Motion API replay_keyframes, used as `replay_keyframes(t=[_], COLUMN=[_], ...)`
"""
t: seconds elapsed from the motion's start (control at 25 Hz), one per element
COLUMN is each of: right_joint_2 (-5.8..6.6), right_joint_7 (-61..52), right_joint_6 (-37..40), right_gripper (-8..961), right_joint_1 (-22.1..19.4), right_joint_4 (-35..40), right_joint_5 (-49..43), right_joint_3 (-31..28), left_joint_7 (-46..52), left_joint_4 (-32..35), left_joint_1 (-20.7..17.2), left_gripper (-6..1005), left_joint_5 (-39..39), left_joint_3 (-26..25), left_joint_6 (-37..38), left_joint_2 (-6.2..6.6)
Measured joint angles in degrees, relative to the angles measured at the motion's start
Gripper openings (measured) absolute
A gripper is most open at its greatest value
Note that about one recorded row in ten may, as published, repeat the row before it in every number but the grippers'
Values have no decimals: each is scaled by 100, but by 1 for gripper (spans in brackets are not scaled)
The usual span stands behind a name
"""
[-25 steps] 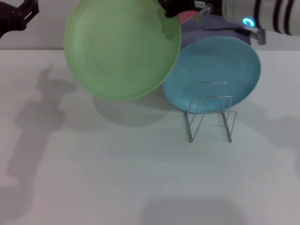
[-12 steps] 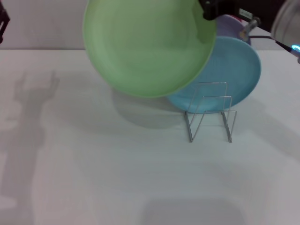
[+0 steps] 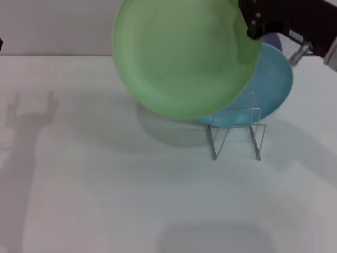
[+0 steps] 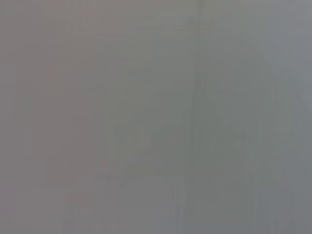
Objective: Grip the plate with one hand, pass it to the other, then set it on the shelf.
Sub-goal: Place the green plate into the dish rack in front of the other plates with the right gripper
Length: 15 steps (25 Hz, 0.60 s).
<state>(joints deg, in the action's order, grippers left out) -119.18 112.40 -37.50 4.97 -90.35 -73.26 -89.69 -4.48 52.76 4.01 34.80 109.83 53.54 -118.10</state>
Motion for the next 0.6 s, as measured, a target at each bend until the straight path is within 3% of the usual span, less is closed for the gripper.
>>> replay_keyframes(t=[0.24,0.6], right_joint_2=[7,17], right_joint_7=[1673,2621], right_joint_6=[-1055,-2765], right_gripper=[18,17], right_joint_1=[-41,212], right_joint_4=[839,1890], right_joint_5=[1365,1720], right_joint_3=[-303,-1521], left_joint_7=[386,585], left_joint_4=[-756,-1211], left_joint_1=[206,303], left_gripper=[815,815], left_joint_5=[-212,-305], left_joint_3=[59,341], left_joint_6=[615,1004], left_joint_2=[-13,-11])
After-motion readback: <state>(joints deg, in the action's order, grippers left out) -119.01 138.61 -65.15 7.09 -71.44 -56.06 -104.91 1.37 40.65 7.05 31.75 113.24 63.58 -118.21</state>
